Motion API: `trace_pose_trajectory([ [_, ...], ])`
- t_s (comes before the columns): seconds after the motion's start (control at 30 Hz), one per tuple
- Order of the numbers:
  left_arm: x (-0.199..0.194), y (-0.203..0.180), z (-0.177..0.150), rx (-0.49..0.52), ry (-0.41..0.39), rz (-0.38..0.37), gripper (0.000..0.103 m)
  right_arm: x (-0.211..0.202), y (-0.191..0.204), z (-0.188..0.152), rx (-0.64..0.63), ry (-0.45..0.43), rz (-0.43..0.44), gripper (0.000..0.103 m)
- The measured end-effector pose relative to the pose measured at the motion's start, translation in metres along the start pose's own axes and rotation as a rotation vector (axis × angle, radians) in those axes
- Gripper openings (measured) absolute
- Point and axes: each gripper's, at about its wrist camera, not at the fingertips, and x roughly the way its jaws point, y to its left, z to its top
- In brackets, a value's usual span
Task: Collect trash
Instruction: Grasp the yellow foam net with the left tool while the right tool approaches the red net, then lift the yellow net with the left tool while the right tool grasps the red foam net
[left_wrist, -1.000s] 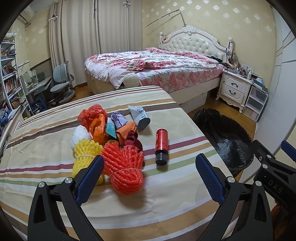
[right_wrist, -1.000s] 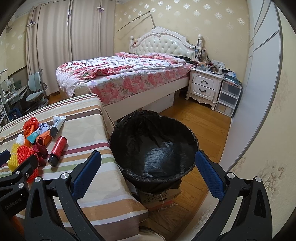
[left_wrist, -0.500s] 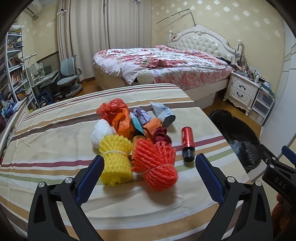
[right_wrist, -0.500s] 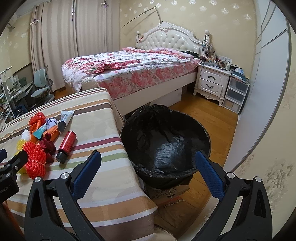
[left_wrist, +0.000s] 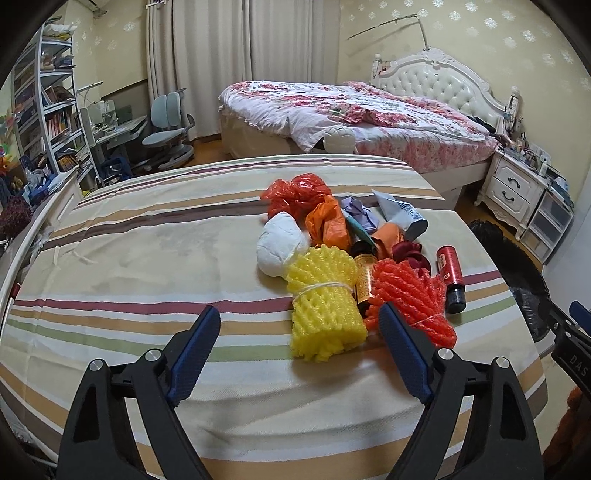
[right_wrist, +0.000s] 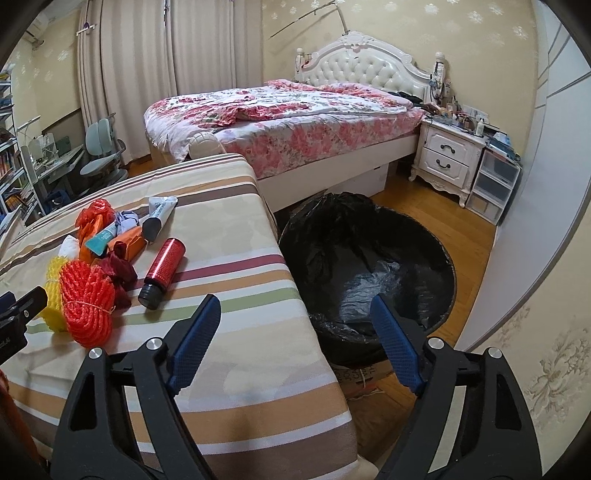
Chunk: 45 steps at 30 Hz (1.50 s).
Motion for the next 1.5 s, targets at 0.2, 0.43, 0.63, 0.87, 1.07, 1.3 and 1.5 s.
trace_pose_trajectory([
  [0.2,0.013,0.0,0.0,0.019,0.023,0.017,0.085,0.004,0.006,0.0,-0.015,0.012,0.006,0.081],
  [0.43,0.027,-0.001,-0.001,0.032,0.055,-0.024,0.067,0.011,0.014,-0.002,-0.031,0.028,0.015,0.081],
  [0.63,0.022,-0.008,-0.005,0.064,0.048,-0.072,0.044,0.01,0.019,-0.003,-0.042,0.031,0.025,0.081],
  [0.87,0.004,0.009,-0.008,0.029,0.031,-0.079,0.043,0.005,0.03,-0.002,-0.058,0.021,0.048,0.081],
  [1.07,-0.011,0.035,-0.011,0.004,0.0,-0.035,0.043,-0.004,0.054,0.002,-0.089,0.012,0.106,0.081],
  [1.3,-0.018,0.061,-0.017,-0.025,-0.017,0.019,0.043,-0.015,0.096,0.004,-0.163,-0.006,0.188,0.081],
  [1.5,-0.017,0.076,-0.02,-0.048,-0.02,0.03,0.043,-0.015,0.129,0.001,-0.22,0.005,0.239,0.081],
])
